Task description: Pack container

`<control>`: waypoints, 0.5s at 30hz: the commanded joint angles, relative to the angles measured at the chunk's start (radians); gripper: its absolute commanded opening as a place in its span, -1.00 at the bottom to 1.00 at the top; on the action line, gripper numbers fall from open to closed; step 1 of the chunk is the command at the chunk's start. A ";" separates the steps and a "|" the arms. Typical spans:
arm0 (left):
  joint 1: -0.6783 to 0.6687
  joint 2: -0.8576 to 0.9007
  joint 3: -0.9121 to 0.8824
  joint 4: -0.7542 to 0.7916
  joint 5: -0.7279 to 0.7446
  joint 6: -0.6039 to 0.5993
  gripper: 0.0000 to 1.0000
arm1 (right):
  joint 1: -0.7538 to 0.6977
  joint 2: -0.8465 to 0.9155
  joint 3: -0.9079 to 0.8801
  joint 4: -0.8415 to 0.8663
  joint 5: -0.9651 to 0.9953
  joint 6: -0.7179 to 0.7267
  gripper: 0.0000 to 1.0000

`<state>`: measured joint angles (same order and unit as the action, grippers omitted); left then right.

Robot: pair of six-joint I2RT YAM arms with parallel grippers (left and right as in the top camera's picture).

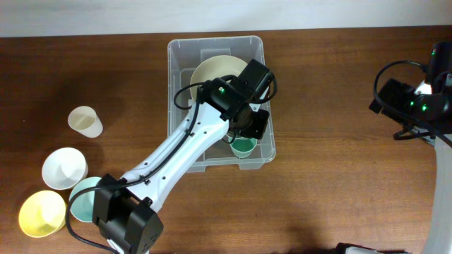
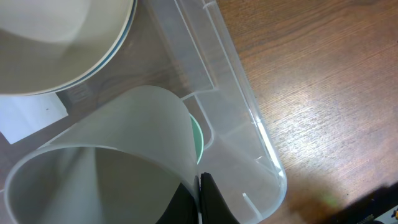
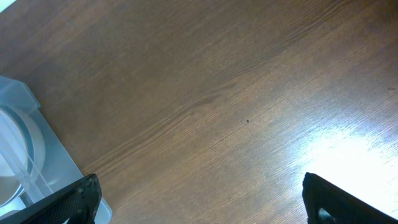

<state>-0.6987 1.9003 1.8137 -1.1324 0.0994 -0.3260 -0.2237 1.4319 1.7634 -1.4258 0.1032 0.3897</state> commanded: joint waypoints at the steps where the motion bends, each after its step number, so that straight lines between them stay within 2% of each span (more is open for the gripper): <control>1: -0.004 0.002 -0.001 0.000 0.029 0.005 -0.99 | -0.006 0.002 -0.006 0.000 -0.006 0.008 0.98; 7: -0.004 0.002 -0.001 -0.009 0.043 0.005 -0.97 | -0.006 0.002 -0.006 0.000 -0.006 0.008 0.98; 9: -0.004 0.002 -0.001 -0.010 0.043 0.005 -0.85 | -0.006 0.002 -0.006 0.000 -0.006 0.008 0.98; 11: -0.004 0.002 -0.001 -0.012 0.043 0.005 -0.51 | -0.006 0.002 -0.006 0.000 -0.006 0.008 0.98; 15: -0.004 0.002 -0.001 -0.013 0.043 0.005 -0.48 | -0.006 0.002 -0.006 0.000 -0.006 0.008 0.97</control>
<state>-0.6987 1.9003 1.8137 -1.1416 0.1280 -0.3264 -0.2237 1.4319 1.7634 -1.4258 0.1032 0.3897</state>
